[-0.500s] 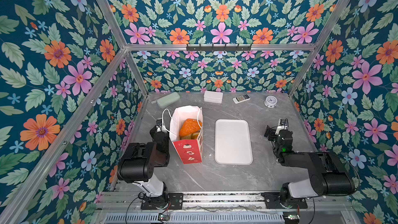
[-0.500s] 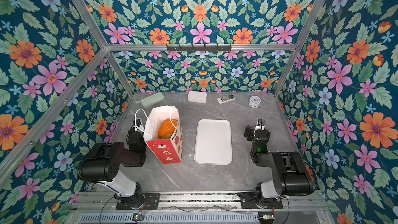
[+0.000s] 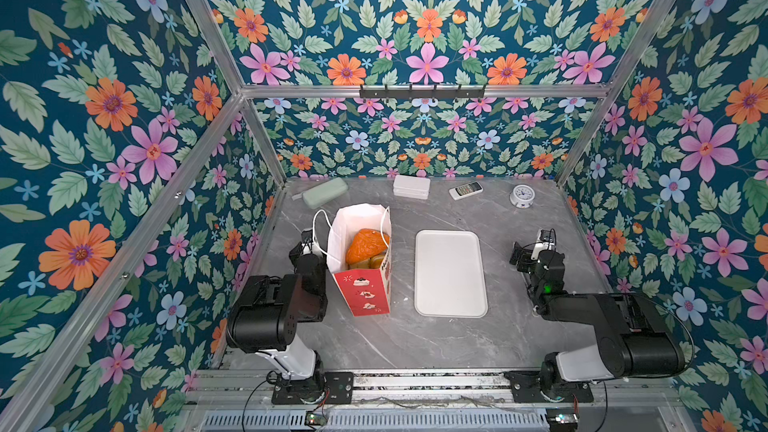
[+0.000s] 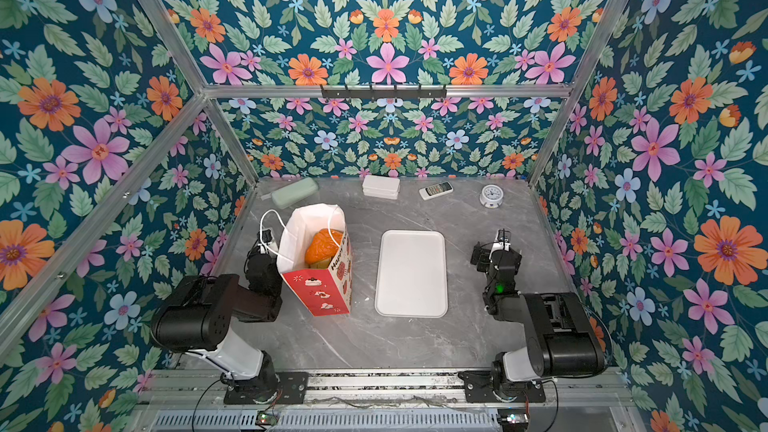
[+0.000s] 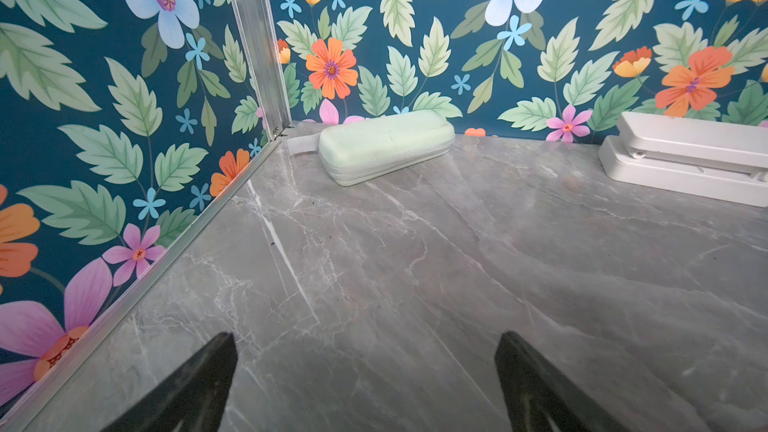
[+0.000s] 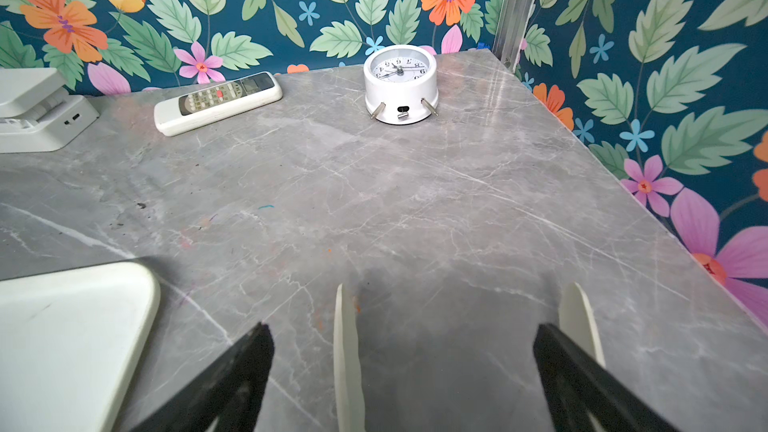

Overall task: Take the fake bread out of the paper bag
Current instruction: 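Raise both arms and move the left gripper toward the paper bag's handle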

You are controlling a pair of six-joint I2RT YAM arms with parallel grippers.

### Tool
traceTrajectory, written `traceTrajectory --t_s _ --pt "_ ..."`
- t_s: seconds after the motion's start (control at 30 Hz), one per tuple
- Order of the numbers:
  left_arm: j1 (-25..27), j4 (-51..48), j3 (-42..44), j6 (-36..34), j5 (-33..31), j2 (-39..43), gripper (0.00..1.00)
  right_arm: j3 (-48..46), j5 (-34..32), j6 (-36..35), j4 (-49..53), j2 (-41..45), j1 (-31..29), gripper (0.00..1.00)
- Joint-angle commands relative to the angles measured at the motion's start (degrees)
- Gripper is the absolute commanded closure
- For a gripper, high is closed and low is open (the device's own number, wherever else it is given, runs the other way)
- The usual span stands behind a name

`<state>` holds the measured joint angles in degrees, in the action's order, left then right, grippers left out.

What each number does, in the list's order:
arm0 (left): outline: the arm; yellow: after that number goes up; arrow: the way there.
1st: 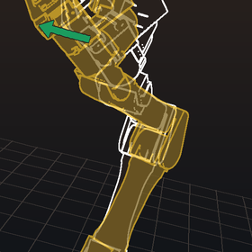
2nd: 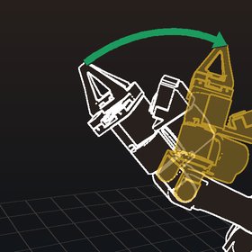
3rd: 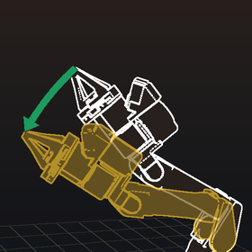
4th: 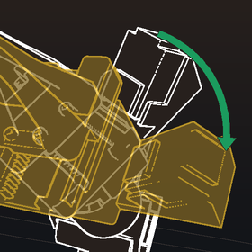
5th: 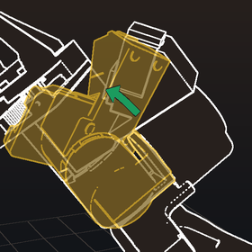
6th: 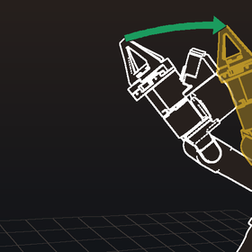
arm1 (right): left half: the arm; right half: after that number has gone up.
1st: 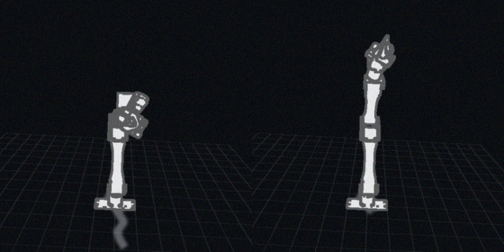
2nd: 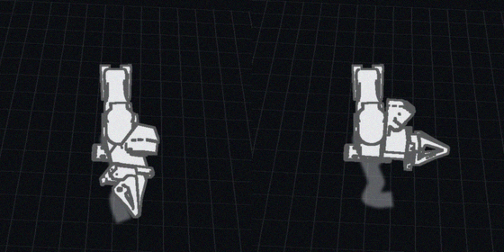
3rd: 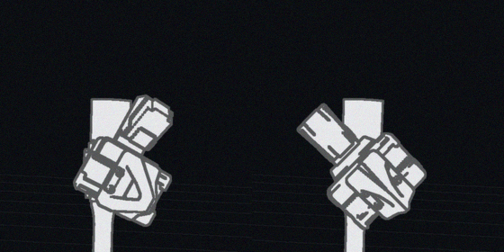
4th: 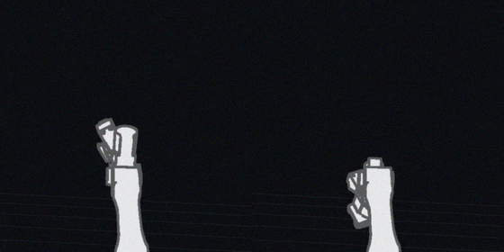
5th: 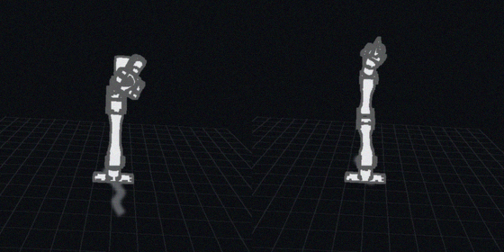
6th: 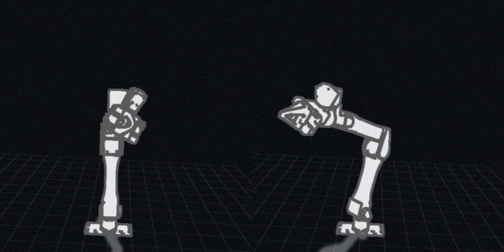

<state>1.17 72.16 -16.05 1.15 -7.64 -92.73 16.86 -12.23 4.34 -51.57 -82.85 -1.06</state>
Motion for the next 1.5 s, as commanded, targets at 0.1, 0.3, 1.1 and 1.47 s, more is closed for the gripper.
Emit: traceTrajectory --t_s 0.1,0.3,1.1,1.47 --pt "0.02 0.44 -0.12 -0.80 0.08 0.01 0.00 0.29 0.10 0.30 -0.70 0.14 -0.07 0.01" --pt "-0.01 0.44 -0.10 -0.77 0.08 0.17 0.00 0.29 0.10 0.23 -0.66 0.14 -0.08 0.01" --pt "-0.02 -64.30 -24.73 13.98 -9.65 55.01 0.05 16.62 2.83 9.91 45.16 28.28 -9.91 0.07" --pt "-0.03 -110.60 -45.74 13.57 30.60 55.64 0.07 16.15 9.24 15.17 52.52 31.81 -12.42 0.08"
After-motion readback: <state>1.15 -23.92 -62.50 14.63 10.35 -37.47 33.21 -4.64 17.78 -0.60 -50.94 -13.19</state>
